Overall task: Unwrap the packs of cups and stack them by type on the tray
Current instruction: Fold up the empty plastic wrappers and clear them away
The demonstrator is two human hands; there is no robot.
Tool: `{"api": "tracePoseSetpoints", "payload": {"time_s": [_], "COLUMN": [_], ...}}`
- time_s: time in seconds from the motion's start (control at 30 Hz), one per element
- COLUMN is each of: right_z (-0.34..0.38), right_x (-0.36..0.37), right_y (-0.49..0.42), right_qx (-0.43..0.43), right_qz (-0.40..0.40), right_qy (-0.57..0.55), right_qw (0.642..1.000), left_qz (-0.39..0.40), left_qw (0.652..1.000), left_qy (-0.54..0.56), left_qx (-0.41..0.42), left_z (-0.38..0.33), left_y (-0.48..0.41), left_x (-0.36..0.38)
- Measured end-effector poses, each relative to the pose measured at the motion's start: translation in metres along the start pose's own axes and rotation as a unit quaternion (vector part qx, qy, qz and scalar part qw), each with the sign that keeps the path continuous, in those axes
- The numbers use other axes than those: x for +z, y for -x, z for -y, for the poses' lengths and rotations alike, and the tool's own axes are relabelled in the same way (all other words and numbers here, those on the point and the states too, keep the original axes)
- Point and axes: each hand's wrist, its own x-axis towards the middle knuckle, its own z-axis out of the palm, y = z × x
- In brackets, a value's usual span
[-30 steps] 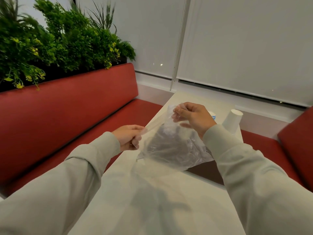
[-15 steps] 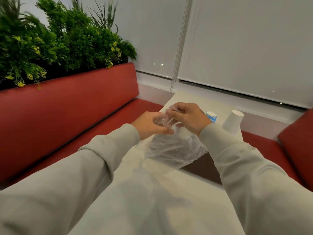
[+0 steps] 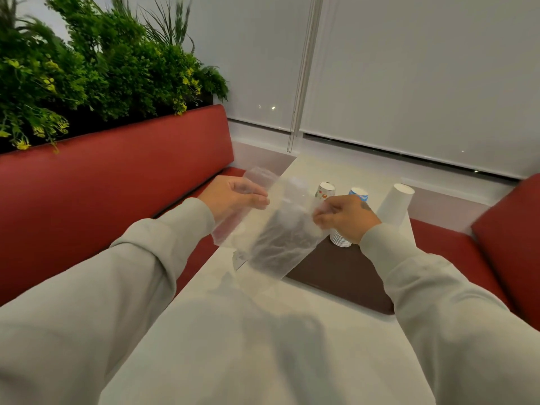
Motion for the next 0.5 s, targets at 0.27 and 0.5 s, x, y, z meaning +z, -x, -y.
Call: {"api": "tracePoseSetpoints", "payload": {"time_s": [0.27,0.5], "right_z": [0.017,0.018], "right_x": [0.007,0.016], "right_y": [0.005,0.011], "right_qx": [-0.079,-0.144], "right_qz": [-0.185,-0.201], "right_qy": [-0.065,0.029], "right_qw": [0.977,0.968], "left_qz": [-0.075,-0.094], "left_qw": [0.994,0.987], "left_qy": [-0.056,-0.103], "left_qx": [0.061,0.077], "left_z": [0.010,0.020], "left_y": [-0.007,0.002], "left_x": [-0.026,-0.033]}}
